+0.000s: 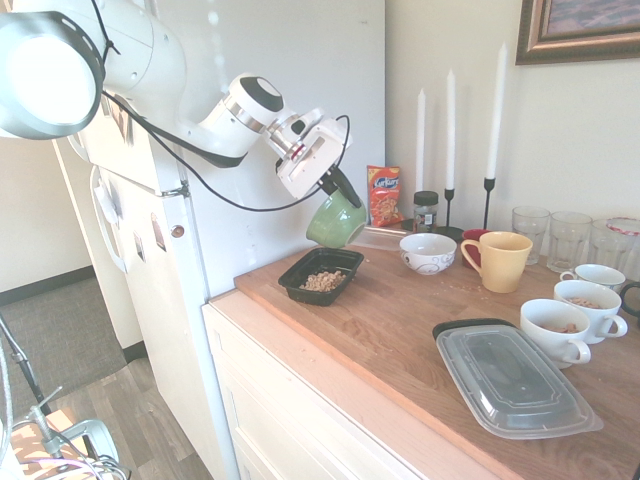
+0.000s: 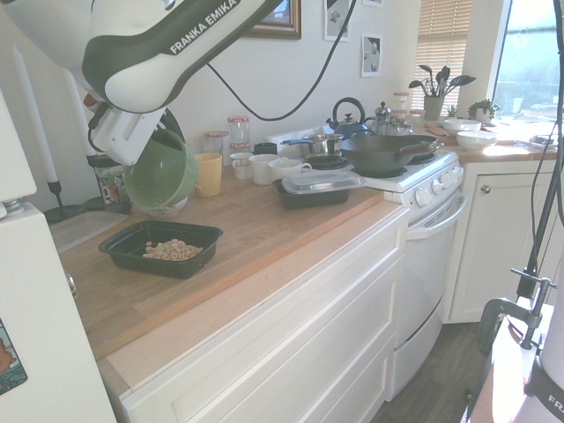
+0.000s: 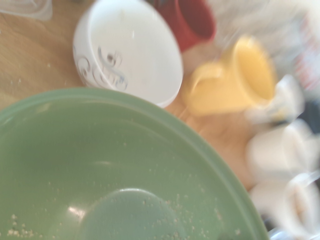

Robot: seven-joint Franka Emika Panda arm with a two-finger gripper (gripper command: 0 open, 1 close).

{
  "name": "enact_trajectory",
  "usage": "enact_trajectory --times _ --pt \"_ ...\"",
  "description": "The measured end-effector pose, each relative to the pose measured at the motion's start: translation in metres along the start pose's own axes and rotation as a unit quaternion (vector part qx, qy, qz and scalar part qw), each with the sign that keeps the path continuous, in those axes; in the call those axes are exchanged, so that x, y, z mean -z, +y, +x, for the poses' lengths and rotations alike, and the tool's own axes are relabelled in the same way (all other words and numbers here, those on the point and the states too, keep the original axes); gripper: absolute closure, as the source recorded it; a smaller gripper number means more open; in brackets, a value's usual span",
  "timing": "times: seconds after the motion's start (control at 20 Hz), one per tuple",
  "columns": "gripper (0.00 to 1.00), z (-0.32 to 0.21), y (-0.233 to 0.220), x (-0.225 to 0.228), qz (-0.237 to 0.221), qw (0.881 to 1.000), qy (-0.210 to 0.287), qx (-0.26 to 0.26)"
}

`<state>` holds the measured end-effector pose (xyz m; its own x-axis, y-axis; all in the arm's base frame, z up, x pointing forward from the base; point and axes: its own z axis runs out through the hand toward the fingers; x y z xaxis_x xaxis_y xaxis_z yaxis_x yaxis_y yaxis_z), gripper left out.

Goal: Pour the cereal into the box

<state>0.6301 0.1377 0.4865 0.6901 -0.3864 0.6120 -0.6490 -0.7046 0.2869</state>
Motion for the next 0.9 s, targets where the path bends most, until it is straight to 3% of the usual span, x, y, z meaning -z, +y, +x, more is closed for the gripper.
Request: enact_trajectory --times 0.2,0.45,0.65,0.9 --pt "1.0 0.035 0.044 -0.036 0.044 0.991 -0.119 -0.051" --pt "1.0 0.056 0.092 -0.086 0.109 0.957 -0.232 -0.137" --pt "1.0 0.057 0.133 -0.135 0.159 0.922 -0.287 -0.203" --pt "1.0 0.045 0.157 -0.175 0.171 0.91 -0.308 -0.217"
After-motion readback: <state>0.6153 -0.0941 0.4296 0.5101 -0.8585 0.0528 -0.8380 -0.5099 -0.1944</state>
